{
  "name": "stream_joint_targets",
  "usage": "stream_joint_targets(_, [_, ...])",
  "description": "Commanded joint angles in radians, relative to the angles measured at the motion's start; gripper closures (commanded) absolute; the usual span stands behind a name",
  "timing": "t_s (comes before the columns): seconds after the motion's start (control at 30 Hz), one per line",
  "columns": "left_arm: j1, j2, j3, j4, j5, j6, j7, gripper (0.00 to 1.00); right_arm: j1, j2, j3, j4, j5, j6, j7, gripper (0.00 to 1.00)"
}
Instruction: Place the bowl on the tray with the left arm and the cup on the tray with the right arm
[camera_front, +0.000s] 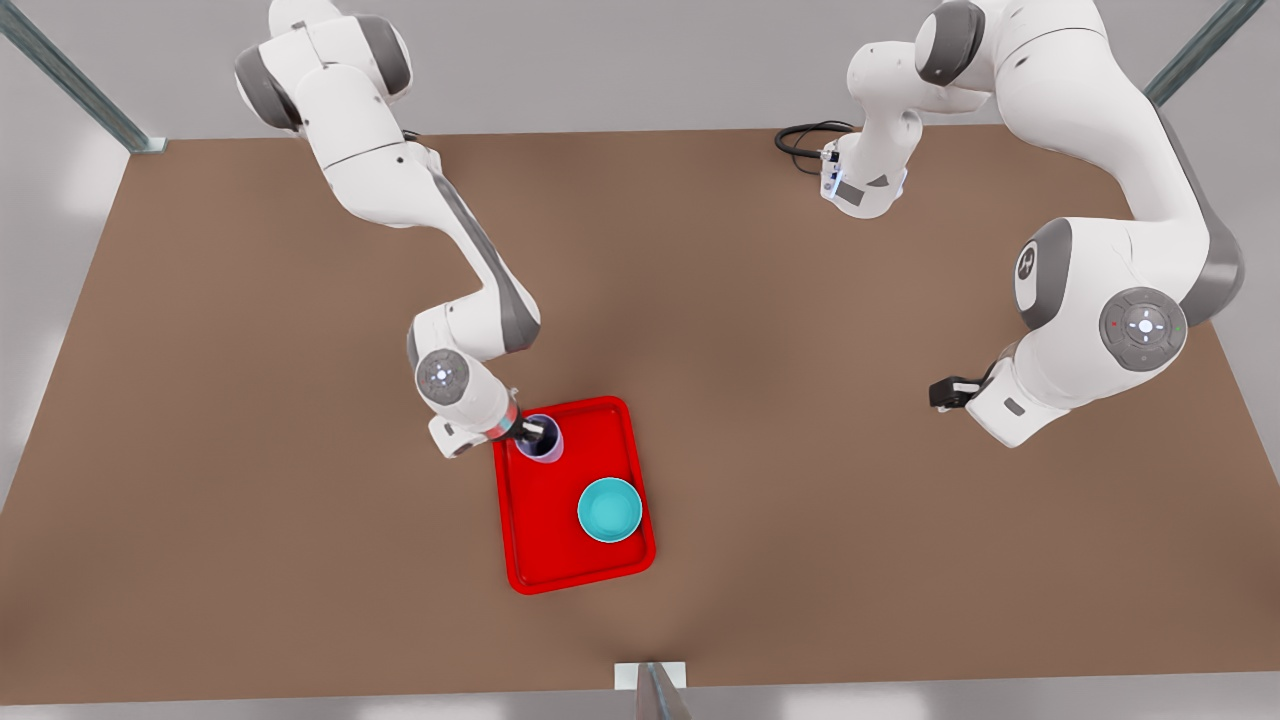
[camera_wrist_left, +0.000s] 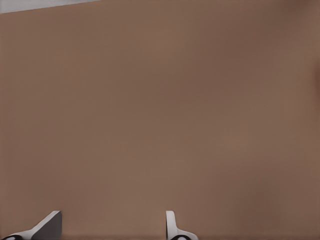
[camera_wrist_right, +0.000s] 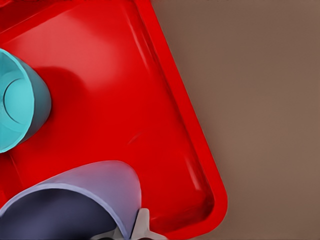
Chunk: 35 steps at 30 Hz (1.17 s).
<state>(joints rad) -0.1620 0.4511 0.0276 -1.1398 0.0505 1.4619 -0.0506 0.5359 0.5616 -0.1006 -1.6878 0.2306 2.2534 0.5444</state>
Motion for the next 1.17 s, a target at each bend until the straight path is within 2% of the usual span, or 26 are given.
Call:
stream_joint_targets(0.0, [-0.001,0.0,0.0,0.0,0.0,0.0,0.0,0.0,0.003,0.008,-0.002,0.011,-0.007,-0.006,0.009,0.79])
stream_joint_targets(0.07, [-0.001,0.0,0.0,0.0,0.0,0.0,0.0,0.0,0.003,0.015,-0.004,0.014,-0.004,-0.008,0.011,0.75])
stream_joint_targets(0.1, [-0.001,0.0,0.0,0.0,0.0,0.0,0.0,0.0,0.003,0.021,-0.008,0.016,-0.004,-0.006,0.011,0.67])
stream_joint_targets(0.13, [-0.001,0.0,0.0,0.0,0.002,0.0,0.0,0.0,0.006,0.021,-0.008,0.016,-0.004,-0.006,0.012,0.53])
stream_joint_targets(0.17, [-0.001,0.0,0.002,0.002,0.002,0.0,-0.002,0.0,0.012,0.026,-0.008,0.016,-0.004,-0.005,0.032,0.45])
stream_joint_targets(0.2, [-0.001,0.0,0.0,0.002,0.002,0.0,-0.002,0.0,0.012,0.029,-0.008,0.017,-0.005,-0.002,0.038,0.3])
stream_joint_targets(0.23, [-0.001,-0.002,0.0,0.002,0.002,0.0,-0.002,0.0,0.012,0.034,-0.008,0.017,-0.005,-0.002,0.038,0.27])
stream_joint_targets(0.27, [-0.001,-0.002,0.0,0.0,0.003,0.0,-0.002,0.0,0.012,0.035,-0.008,0.017,-0.005,-0.002,0.04,0.07])
stream_joint_targets(0.57, [-0.002,-0.015,0.002,0.012,0.011,-0.002,-0.003,0.0,0.019,0.006,-0.011,0.017,-0.008,-0.014,0.031,0.07])
stream_joint_targets(0.67, [-0.004,-0.023,0.0,0.012,0.012,-0.002,-0.006,0.0,-0.014,-0.063,-0.007,0.005,-0.017,-0.064,0.025,0.06])
stream_joint_targets(0.77, [-0.004,-0.023,0.0,0.012,0.012,-0.002,-0.009,0.0,-0.149,-0.225,0.027,-0.053,-0.022,-0.117,-0.07,0.04])
stream_joint_targets(0.83, [-0.004,-0.023,0.0,0.014,0.012,-0.002,-0.008,0.0,-0.232,-0.296,0.027,-0.076,-0.022,-0.216,-0.144,0.0])
stream_joint_targets(0.9, [-0.004,-0.023,0.0,0.014,0.011,-0.002,-0.008,0.0,-0.318,-0.399,0.027,-0.112,-0.125,-0.294,-0.239,0.0])
stream_joint_targets(0.93, [-0.004,-0.022,0.0,0.014,0.011,-0.002,-0.008,0.0,-0.396,-0.402,0.027,-0.087,-0.125,-0.365,-0.395,0.0])
stream_joint_targets(0.97, [-0.004,-0.023,-0.001,0.014,0.012,-0.002,-0.008,0.0,-0.416,-0.405,0.016,-0.053,-0.126,-0.431,-0.462,0.0])
stream_joint_targets(1.0, [-0.004,-0.023,0.0,0.014,0.012,-0.002,-0.008,0.0,-0.416,-0.419,-0.04,-0.03,-0.126,-0.509,-0.567,0.0])
stream_joint_targets(1.07, [-0.004,-0.023,-0.001,0.014,0.012,-0.005,-0.008,0.0,-0.416,-0.451,-0.085,0.017,-0.126,-0.62,-0.589,0.0])
stream_joint_targets(1.13, [-0.004,-0.023,-0.001,0.014,0.012,-0.006,-0.008,0.0,-0.419,-0.425,-0.087,0.08,-0.14,-0.618,-0.575,0.0])
